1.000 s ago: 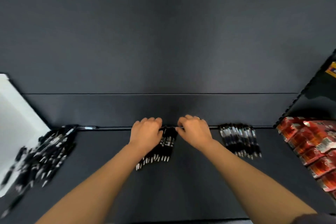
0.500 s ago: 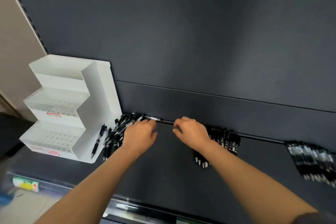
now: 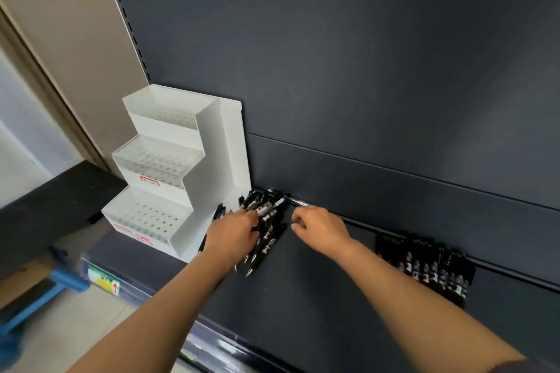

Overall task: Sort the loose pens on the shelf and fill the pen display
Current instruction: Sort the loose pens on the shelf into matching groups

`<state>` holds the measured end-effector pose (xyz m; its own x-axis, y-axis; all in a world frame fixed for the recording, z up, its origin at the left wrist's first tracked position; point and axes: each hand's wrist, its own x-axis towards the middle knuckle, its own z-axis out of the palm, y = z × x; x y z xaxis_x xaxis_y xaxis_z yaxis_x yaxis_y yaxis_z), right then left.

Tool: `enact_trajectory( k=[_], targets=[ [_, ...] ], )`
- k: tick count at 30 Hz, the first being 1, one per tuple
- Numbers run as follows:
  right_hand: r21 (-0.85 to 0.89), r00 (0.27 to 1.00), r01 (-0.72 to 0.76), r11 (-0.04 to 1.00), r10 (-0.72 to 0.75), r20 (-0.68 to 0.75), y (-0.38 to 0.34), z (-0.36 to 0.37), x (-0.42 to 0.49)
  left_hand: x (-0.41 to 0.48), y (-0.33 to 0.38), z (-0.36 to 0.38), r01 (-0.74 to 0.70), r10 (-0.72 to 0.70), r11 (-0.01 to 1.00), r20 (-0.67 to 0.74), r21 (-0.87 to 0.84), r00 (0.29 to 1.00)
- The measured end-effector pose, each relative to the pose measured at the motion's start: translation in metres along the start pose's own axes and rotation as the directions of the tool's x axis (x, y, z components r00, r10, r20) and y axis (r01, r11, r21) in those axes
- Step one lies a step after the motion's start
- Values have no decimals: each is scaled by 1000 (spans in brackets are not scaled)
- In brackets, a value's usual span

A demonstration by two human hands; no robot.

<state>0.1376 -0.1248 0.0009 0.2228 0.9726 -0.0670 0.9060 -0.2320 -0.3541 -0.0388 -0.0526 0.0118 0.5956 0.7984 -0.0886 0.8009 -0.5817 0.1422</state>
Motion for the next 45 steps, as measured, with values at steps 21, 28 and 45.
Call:
enact_trajectory(
  k=[21,28,45],
  targets=[
    [79,930,-225,971,190,314,-22,43,34,64,-17,34,-255,220,946,181,200,959],
    [-23,904,-369,929,365,224,-21,52,27,67,-25,36,-251,245,967,129,34,961],
    [653,787,-462,600,617,-10,-14,28,18,70,-21,24,-274,308,916,78,-292,948]
  ],
)
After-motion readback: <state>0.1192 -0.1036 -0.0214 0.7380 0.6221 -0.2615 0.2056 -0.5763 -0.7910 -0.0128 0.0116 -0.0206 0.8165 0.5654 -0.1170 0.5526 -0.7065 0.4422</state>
